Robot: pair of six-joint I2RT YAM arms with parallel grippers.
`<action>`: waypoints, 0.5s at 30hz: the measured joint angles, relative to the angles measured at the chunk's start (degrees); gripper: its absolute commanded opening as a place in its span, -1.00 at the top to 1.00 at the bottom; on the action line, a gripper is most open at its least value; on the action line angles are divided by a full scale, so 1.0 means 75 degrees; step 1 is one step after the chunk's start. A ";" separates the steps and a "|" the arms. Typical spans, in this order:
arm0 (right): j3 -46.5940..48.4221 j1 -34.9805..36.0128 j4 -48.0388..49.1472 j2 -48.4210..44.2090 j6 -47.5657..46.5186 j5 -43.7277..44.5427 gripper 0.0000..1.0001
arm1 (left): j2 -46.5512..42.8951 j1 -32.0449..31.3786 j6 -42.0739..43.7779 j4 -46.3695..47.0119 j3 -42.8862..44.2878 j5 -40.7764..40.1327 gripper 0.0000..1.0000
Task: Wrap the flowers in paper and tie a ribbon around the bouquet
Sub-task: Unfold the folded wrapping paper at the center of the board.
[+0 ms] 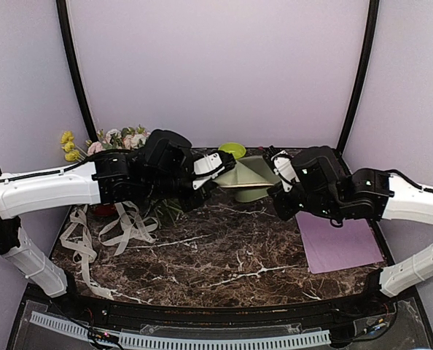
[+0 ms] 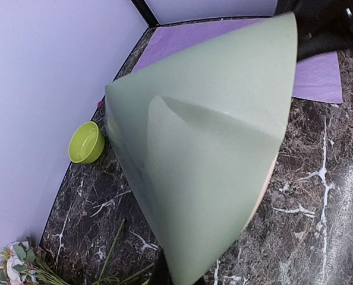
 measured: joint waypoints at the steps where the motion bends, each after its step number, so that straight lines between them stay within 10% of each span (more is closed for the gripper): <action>1: 0.0152 -0.0003 -0.0187 -0.0015 -0.0093 0.0181 1.00 | 0.0000 0.0000 0.0041 -0.0035 0.0000 0.0006 1.00; 15: 0.4380 -0.0038 -0.1478 0.0793 -0.3442 0.2355 1.00 | 0.0187 -0.0096 0.1271 0.0058 0.2078 -0.0344 1.00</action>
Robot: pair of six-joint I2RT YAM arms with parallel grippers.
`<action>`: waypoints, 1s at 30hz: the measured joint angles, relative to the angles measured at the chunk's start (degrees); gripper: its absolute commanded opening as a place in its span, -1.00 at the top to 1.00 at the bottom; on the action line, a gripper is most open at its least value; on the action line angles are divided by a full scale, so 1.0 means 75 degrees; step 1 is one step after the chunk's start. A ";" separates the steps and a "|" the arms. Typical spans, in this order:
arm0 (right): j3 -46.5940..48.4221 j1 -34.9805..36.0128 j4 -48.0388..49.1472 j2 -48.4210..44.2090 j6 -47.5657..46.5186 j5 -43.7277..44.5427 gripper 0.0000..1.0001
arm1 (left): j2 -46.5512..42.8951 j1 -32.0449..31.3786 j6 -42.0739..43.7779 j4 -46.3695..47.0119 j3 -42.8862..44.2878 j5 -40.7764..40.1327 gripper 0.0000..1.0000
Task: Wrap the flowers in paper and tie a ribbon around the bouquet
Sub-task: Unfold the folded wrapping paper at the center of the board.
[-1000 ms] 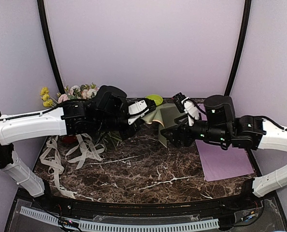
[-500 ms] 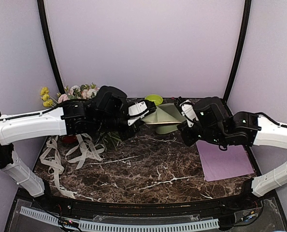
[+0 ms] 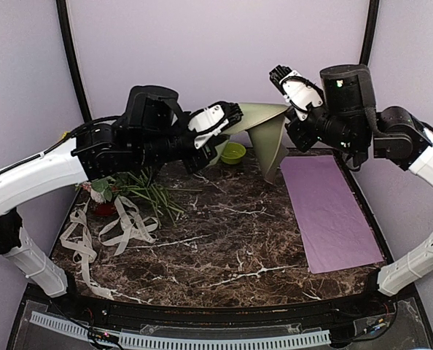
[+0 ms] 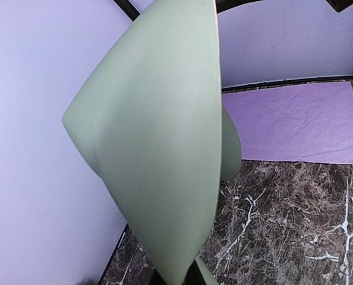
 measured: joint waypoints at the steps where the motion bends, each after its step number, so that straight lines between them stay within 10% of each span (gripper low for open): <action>1: 0.0291 0.0050 -0.0219 0.0073 -0.0291 -0.0087 1.00 | -0.0105 -0.0012 0.0111 -0.0023 -0.0003 -0.0032 1.00; 16: -0.0291 0.1008 -0.3372 0.0950 -0.0414 -0.3287 1.00 | -0.1582 -0.0504 -0.0239 -0.2716 -0.2637 0.1577 0.99; 19: -0.0568 0.1078 -0.3328 0.0976 -0.0312 -0.3850 1.00 | -0.1606 -0.0533 -0.0318 -0.2652 -0.3156 0.1754 -0.09; 21: -0.0752 0.1052 -0.3436 0.0956 -0.0210 -0.4071 1.00 | -0.1696 -0.0536 -0.0373 -0.2847 -0.3483 0.1792 -0.44; 30: -0.1492 0.1017 -0.3174 0.1020 0.0009 -0.5045 1.00 | -0.3258 -0.0516 -0.0347 -0.2247 -0.4351 0.2119 -0.70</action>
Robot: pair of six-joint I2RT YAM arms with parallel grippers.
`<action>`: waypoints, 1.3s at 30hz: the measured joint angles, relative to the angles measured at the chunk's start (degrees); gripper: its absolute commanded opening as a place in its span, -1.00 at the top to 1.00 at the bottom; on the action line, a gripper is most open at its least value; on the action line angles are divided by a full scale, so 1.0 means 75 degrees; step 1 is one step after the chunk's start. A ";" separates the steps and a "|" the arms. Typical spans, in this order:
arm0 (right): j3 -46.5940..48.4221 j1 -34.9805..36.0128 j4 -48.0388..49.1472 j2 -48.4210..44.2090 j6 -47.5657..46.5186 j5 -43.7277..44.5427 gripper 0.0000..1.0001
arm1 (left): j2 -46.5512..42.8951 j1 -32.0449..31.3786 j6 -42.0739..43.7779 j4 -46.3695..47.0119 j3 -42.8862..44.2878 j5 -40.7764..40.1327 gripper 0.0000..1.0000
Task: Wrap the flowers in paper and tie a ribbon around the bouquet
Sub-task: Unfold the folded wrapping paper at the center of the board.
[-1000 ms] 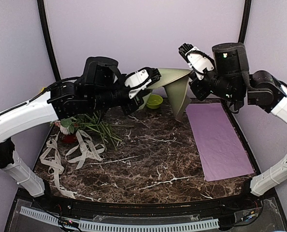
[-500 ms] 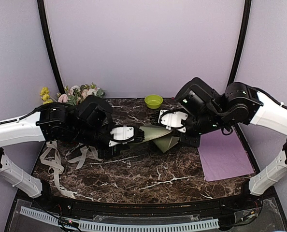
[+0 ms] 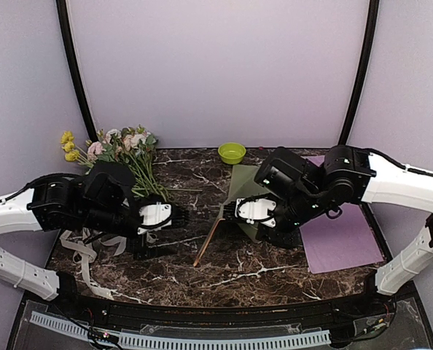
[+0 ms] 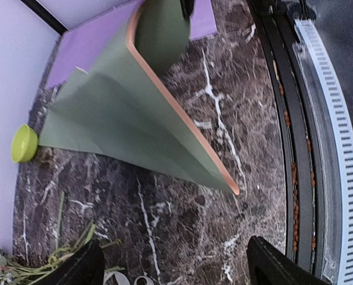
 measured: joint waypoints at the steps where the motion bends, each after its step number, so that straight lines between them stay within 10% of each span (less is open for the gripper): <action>1: -0.0052 0.0000 0.0079 0.0000 0.0003 -0.0052 1.00 | -0.0271 0.0000 0.0003 0.0262 -0.0111 0.0006 -0.68; 14: -0.0090 0.0000 0.0653 0.0000 -0.0038 -0.0236 1.00 | -0.0600 0.0000 -0.0548 0.3628 -0.1853 -0.0300 0.23; 39: -0.0090 -0.0099 0.0766 0.0000 -0.0181 -0.0131 1.00 | -0.0114 0.0012 -0.1160 0.4406 -0.2171 -0.0210 0.16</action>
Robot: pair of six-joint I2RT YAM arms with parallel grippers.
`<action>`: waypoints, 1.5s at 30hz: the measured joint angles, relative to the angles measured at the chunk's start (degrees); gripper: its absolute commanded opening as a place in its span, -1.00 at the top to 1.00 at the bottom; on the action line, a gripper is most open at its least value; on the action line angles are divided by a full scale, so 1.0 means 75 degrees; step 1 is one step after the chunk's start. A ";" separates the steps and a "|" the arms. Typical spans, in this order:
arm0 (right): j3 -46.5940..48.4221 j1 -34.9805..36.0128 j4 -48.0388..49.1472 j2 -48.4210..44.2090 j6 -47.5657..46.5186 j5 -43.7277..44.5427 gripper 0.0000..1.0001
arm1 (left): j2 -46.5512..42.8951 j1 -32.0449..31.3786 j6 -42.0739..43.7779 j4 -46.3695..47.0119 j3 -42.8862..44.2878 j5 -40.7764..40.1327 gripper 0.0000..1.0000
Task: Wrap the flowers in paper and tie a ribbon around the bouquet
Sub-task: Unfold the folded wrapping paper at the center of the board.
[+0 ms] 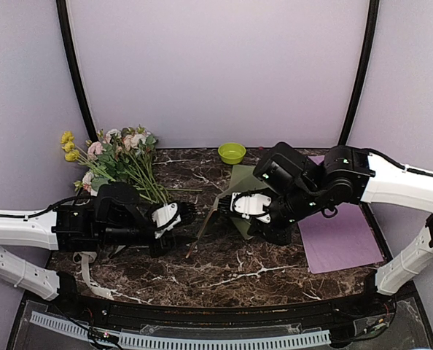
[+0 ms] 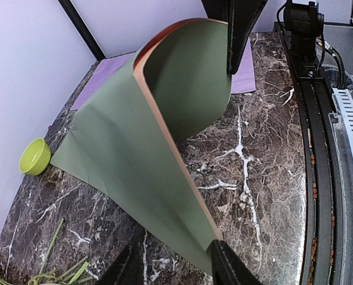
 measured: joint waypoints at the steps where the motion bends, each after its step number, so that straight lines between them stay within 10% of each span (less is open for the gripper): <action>1: 0.0000 -0.0003 0.0000 0.0000 0.0000 0.0000 1.00 | 0.0050 0.0000 -0.0015 0.0009 0.0000 0.0003 0.15; 11: 0.0000 -0.0044 0.0017 0.0000 0.0000 0.0006 1.00 | 0.0254 0.0003 -0.0192 0.0052 -0.0003 0.0149 -0.04; 22: 0.0000 -0.0082 0.0122 -0.0012 0.0003 0.0006 1.00 | 0.0064 0.0035 -0.0347 0.0268 -0.0093 0.0338 0.42; 45: -0.0029 -0.0134 0.0175 -0.0099 0.0003 0.0003 1.00 | -0.0254 0.0510 -0.0530 0.0376 -0.0096 0.0609 0.27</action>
